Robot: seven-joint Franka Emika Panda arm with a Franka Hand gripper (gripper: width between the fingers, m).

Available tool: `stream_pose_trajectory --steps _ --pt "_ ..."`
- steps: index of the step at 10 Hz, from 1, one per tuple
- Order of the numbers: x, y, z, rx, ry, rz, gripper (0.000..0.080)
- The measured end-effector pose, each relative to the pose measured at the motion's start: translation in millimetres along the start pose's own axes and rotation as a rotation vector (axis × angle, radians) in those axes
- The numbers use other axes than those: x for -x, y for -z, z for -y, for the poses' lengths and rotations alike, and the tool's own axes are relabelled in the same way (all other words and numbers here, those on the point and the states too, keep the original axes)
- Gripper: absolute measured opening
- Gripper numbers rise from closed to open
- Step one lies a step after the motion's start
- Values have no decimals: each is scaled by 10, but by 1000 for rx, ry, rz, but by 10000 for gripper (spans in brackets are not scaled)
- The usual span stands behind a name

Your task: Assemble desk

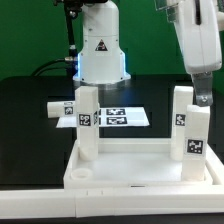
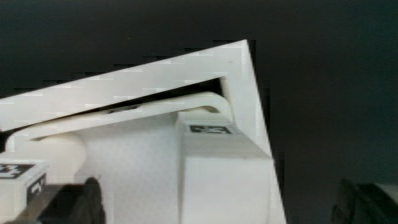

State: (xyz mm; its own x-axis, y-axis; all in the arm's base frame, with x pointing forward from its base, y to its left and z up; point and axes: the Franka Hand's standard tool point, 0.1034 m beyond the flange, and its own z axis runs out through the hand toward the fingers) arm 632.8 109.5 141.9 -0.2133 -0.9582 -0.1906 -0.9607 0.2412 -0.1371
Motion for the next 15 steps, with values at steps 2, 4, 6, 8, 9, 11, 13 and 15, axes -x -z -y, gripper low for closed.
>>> stream_pose_trajectory --steps 2,4,6,8,9,11,13,15 --pt "0 -12 -10 3 1 -1 649" --pt "-3 -13 -10 3 6 -1 649" --pt "-170 131 -3 -26 145 12 649" --pt "-440 380 -104 -43 319 36 649" --pt "-491 404 -82 -47 396 34 649" --pt "-469 370 -100 -42 431 32 649" --pt "-519 366 -107 -44 453 37 649" --pt "-886 420 -236 -52 493 71 649"
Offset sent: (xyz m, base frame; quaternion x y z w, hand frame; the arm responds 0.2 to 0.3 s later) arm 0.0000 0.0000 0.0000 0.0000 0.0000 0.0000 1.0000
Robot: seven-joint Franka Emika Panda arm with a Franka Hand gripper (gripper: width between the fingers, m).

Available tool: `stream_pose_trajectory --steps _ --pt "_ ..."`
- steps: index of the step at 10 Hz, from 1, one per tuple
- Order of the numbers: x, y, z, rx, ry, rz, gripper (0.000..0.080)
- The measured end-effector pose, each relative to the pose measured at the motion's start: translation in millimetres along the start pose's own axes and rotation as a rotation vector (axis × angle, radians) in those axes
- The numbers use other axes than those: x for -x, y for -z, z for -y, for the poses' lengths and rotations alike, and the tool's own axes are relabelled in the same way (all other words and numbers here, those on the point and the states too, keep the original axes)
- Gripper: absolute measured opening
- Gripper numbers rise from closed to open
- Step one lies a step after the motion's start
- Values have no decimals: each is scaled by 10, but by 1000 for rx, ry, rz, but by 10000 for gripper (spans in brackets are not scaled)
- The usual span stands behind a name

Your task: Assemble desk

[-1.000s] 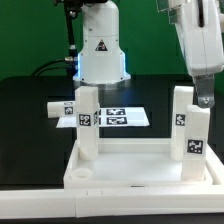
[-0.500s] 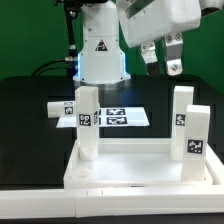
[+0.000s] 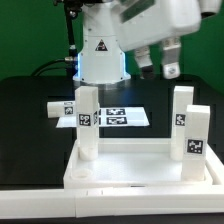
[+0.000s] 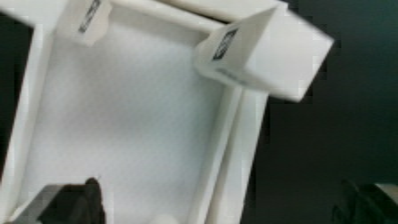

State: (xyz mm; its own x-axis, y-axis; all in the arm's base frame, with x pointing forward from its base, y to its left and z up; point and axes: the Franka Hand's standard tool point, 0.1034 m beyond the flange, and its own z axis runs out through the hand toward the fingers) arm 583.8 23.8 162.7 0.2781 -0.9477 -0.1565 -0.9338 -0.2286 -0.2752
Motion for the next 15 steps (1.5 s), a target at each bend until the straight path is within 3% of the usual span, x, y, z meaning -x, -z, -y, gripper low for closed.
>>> stream_pose_trajectory --steps 2,4,9,11,12,13,15 --pt "-389 252 -355 2 99 26 649" --pt "-644 511 -483 -4 70 69 649" --pt "-677 479 -507 -2 72 69 649" --pt "-1014 433 -785 -30 103 108 649" --pt "-1210 333 -1043 -42 119 140 649" --pt "-1371 170 -1363 -9 121 168 649" --pt "-1392 67 -1545 19 112 100 649"
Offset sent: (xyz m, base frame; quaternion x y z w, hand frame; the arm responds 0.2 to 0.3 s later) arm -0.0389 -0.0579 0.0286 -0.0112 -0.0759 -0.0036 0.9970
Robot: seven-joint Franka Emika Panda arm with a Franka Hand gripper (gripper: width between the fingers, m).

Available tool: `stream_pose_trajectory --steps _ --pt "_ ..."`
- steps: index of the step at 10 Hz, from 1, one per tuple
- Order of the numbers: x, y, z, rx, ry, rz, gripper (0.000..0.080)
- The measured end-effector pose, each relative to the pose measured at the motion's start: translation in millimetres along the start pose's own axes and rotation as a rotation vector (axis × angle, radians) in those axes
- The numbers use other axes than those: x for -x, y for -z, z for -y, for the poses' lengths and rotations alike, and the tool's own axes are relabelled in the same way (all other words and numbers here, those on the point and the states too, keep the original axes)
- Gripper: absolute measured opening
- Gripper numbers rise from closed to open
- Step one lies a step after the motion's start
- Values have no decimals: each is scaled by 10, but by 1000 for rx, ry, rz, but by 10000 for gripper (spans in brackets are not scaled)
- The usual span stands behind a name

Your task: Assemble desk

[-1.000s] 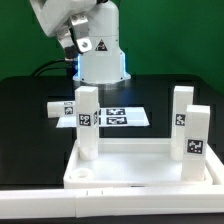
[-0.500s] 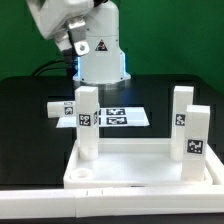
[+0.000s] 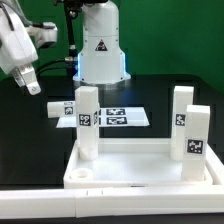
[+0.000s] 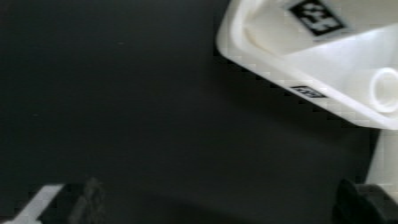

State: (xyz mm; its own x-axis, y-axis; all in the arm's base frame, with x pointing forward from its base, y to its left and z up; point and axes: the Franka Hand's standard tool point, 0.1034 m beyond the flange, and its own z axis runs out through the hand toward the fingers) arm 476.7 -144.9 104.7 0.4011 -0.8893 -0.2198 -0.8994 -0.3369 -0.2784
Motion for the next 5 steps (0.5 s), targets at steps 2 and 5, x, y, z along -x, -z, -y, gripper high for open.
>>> stream_pose_trajectory --steps 2,5 --pt "6 -5 0 1 1 7 649" --pt "-3 -95 -210 22 0 69 649"
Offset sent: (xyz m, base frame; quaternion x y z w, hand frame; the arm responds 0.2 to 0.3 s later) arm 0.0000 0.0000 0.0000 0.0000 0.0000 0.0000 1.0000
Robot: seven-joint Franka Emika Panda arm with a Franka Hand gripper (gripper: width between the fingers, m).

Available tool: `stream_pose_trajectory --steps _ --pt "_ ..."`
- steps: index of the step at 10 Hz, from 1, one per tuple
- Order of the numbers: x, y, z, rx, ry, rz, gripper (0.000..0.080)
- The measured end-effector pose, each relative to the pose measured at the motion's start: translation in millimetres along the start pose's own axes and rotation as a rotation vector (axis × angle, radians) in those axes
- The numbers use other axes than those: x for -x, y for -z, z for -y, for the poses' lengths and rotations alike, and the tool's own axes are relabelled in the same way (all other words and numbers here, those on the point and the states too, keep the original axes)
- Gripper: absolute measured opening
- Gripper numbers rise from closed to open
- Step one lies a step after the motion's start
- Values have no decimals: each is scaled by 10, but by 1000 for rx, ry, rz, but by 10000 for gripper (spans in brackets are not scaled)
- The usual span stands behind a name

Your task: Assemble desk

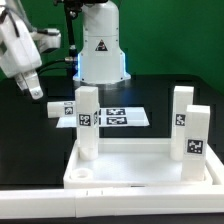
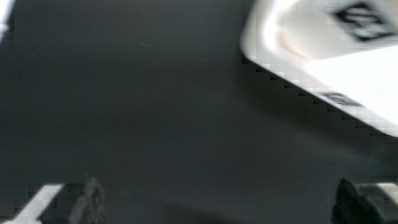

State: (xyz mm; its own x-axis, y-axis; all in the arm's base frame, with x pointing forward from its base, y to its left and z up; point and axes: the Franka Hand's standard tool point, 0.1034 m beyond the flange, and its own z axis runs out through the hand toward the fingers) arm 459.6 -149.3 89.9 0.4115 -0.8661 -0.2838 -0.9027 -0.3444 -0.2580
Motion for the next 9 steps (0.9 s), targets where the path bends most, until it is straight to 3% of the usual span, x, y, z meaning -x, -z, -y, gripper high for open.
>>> stream_pose_trajectory --steps 3,4,5,8,9 --pt "22 -26 -565 12 -134 289 649" --pt "-28 2 -611 6 -147 278 649" --pt "26 -16 -656 5 -154 259 649" --pt "32 -34 -676 11 -155 263 649" --pt "66 -62 -698 0 -169 276 649"
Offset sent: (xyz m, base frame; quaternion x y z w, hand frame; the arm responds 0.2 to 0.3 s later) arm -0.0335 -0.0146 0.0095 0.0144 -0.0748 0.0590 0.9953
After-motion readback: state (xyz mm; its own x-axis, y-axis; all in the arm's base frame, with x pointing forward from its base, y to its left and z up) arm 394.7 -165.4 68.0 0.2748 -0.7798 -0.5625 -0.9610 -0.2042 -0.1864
